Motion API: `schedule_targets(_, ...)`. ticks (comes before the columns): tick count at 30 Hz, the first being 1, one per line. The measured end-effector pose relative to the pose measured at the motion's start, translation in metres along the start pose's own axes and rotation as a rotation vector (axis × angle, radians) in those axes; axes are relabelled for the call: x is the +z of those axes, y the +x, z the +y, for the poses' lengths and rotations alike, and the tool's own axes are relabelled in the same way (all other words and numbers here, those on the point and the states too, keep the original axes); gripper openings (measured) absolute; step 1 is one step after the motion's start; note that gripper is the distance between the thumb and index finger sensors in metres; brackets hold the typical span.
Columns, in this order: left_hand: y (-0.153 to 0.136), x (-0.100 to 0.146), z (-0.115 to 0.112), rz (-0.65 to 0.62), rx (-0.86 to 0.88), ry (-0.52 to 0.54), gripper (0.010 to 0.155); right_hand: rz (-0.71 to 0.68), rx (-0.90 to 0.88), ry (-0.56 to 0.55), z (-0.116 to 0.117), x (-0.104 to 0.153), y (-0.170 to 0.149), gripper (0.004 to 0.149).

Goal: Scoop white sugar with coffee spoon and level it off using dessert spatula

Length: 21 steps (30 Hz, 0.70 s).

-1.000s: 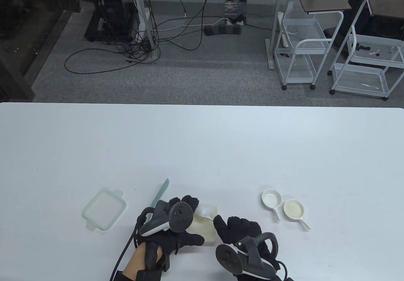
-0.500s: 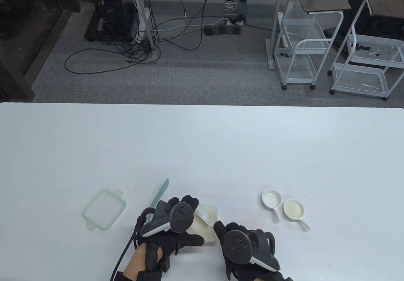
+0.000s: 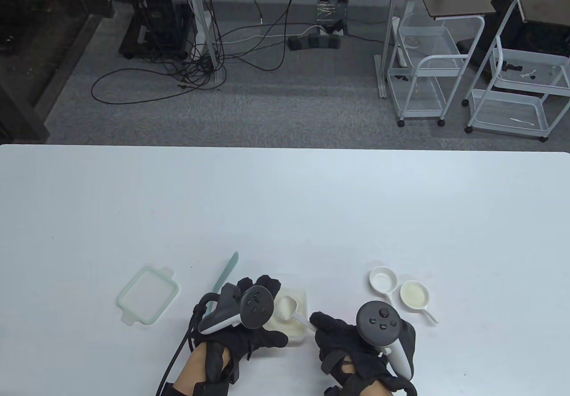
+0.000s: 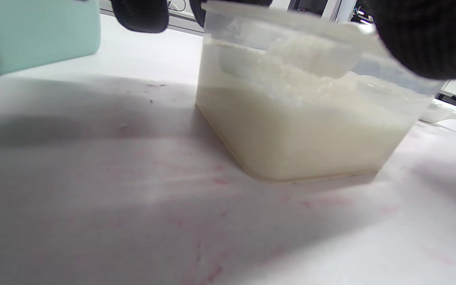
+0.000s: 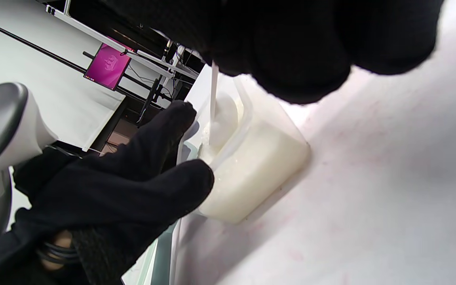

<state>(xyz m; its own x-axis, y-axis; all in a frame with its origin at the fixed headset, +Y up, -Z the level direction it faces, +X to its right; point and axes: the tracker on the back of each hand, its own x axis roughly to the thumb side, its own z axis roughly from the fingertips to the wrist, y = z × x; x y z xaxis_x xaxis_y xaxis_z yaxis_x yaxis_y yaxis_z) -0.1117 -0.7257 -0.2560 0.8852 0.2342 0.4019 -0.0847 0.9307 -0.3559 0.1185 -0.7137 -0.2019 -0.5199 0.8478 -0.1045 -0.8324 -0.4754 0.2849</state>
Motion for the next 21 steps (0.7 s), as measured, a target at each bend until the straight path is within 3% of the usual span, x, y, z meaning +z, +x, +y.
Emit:
schedule_targets(12, -0.004, 0.003, 0.003, -0.008, 0.022, 0.008, 0.113, -0.004, -0.088, -0.006, -0.010, 0.004, 0.001, 0.046)
schedule_targets(16, -0.026, 0.015, 0.023, 0.013, 0.217, 0.047, 0.111, -0.007, -0.094, -0.006, -0.010, 0.004, 0.001, 0.046)
schedule_targets(19, -0.054, 0.028, 0.037, 0.134, 0.396, 0.163, 0.103, -0.010, -0.097, -0.005, -0.010, 0.004, 0.001, 0.046)
schedule_targets(21, -0.069, 0.036, 0.044, 0.258, 0.361, 0.241, 0.095, -0.013, -0.096, -0.005, -0.010, 0.004, 0.001, 0.046)
